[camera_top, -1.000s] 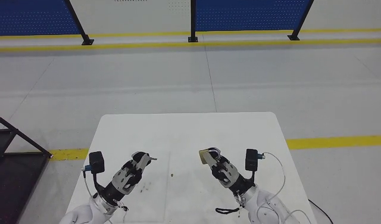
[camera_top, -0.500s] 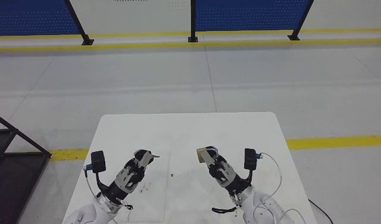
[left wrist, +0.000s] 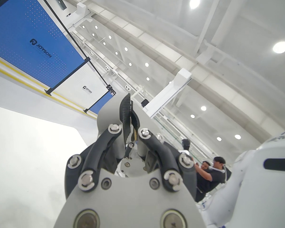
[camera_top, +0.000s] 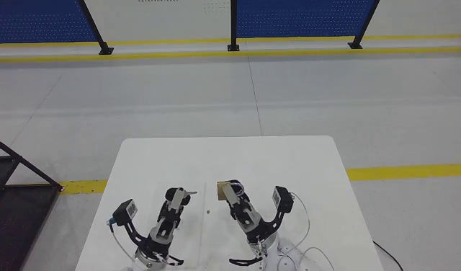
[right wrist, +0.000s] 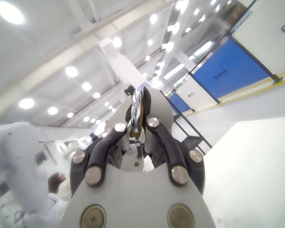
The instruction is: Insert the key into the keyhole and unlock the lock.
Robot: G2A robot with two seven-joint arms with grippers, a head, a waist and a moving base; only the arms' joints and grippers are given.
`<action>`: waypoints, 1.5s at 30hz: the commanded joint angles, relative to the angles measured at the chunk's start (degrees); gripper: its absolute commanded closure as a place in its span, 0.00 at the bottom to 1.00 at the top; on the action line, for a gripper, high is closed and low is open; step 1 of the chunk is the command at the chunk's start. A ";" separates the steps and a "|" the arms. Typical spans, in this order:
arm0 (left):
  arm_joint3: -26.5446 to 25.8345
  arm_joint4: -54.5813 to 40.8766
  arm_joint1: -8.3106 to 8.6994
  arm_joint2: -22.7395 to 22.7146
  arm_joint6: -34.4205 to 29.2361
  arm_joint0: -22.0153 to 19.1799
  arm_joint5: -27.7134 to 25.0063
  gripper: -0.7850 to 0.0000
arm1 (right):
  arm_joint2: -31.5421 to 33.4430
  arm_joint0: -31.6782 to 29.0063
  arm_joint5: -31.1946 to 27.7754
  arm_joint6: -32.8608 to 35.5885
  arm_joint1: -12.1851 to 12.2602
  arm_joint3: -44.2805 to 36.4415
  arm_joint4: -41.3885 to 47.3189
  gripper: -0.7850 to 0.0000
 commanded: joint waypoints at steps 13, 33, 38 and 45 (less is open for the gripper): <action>1.09 1.84 -0.70 1.33 2.10 -1.25 -1.99 1.00 | -1.04 0.84 -0.01 -5.70 -1.31 2.45 -2.88 1.00; 3.33 7.29 -1.85 4.92 4.19 -4.68 -0.90 1.00 | -1.04 0.84 -0.01 -5.70 -1.31 2.45 -2.88 1.00; 4.12 8.29 -2.08 5.76 4.20 -5.70 -0.61 1.00 | -1.04 0.84 -0.01 -5.70 -1.31 2.45 -2.88 1.00; 4.90 8.98 -2.35 6.34 4.90 -6.73 -0.51 1.00 | -1.04 0.84 -0.01 -5.70 -1.31 2.45 -2.88 1.00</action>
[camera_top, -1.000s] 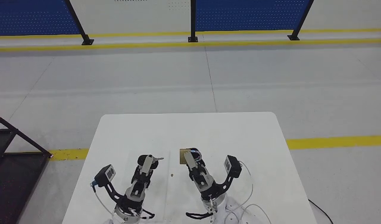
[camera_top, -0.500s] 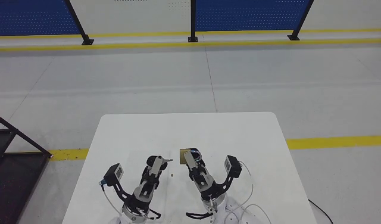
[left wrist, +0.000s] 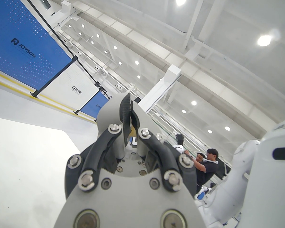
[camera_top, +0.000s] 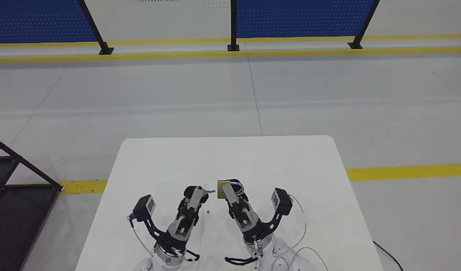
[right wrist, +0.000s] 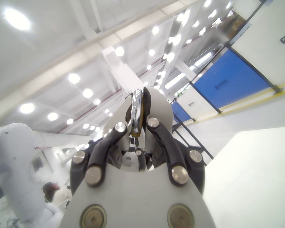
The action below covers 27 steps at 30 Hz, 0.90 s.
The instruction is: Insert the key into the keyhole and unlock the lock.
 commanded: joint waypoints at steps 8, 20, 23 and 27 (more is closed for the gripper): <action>0.84 0.24 -0.30 0.76 0.32 -1.06 0.31 1.00 | 0.00 0.00 0.00 0.00 0.00 0.00 0.00 1.00; 1.16 -0.06 -0.48 0.87 0.73 -1.23 -0.96 1.00 | 0.00 0.00 0.00 0.00 0.00 0.00 0.00 1.00; 1.12 -0.07 -0.49 0.75 0.68 -1.09 -1.13 1.00 | 0.00 0.00 0.00 0.00 0.00 0.00 0.00 1.00; 1.09 -0.04 -0.50 0.72 0.36 -0.96 -1.31 1.00 | 0.00 0.00 0.00 0.00 0.00 0.00 0.00 1.00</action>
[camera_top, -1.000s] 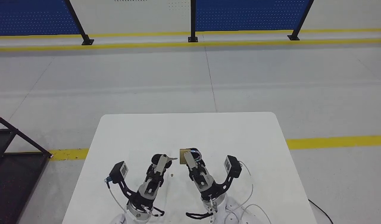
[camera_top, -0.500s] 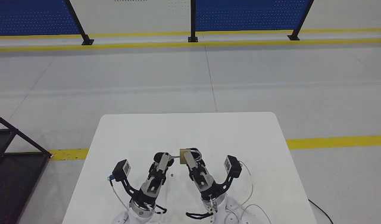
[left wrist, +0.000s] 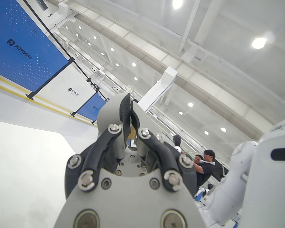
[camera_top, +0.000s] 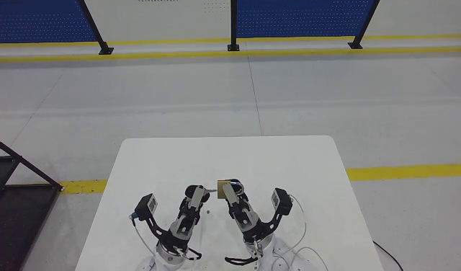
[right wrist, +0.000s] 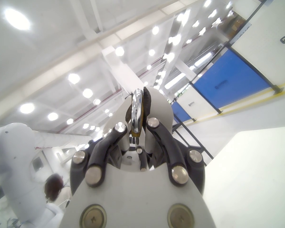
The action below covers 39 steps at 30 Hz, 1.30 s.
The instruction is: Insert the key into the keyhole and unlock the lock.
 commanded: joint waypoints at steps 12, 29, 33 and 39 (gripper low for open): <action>0.45 -0.12 -0.20 0.40 -0.48 -0.33 0.19 1.00 | 0.00 0.00 0.00 0.00 0.00 0.00 0.00 1.00; 0.61 1.38 -0.46 0.91 -0.55 -0.70 0.46 1.00 | 0.93 -0.81 1.18 4.66 0.04 -1.57 1.61 1.00; 0.72 2.05 -0.49 1.01 -0.78 -0.67 0.48 1.00 | 1.23 -1.07 1.15 5.26 0.00 -1.73 1.54 1.00; 0.70 2.52 -0.52 0.97 -0.68 -0.58 0.71 0.56 | 1.68 -1.45 0.90 5.71 -0.06 -1.90 1.57 1.00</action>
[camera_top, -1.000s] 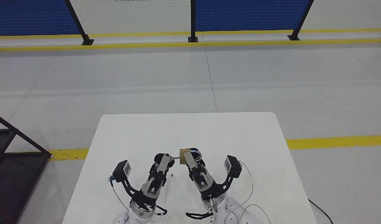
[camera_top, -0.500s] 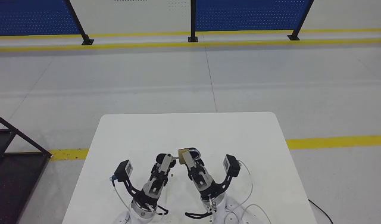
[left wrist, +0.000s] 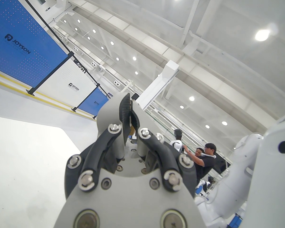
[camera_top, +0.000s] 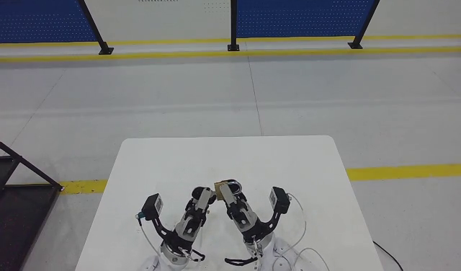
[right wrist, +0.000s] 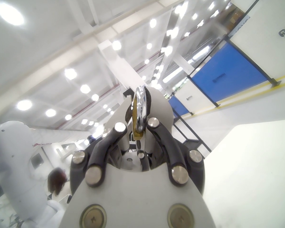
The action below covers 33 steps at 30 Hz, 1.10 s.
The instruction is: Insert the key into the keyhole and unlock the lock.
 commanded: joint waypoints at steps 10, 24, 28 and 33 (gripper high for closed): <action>-0.05 -0.05 0.09 -1.06 0.39 0.55 -0.25 0.53 | 1.26 -0.80 -0.39 0.22 -0.03 -0.70 -0.02 1.00; 0.29 0.27 0.12 -1.21 -0.58 0.50 -0.55 0.84 | 1.72 -0.98 -0.49 1.19 -0.35 -0.57 0.67 1.00; 0.48 0.31 0.09 -1.08 -0.67 0.36 -0.49 0.84 | 1.83 -1.03 -0.57 1.30 -0.44 -0.53 0.64 1.00; 1.03 0.23 0.05 -0.89 -1.01 0.00 -0.23 0.90 | 1.92 -1.09 -0.71 1.53 -0.56 -0.27 0.86 1.00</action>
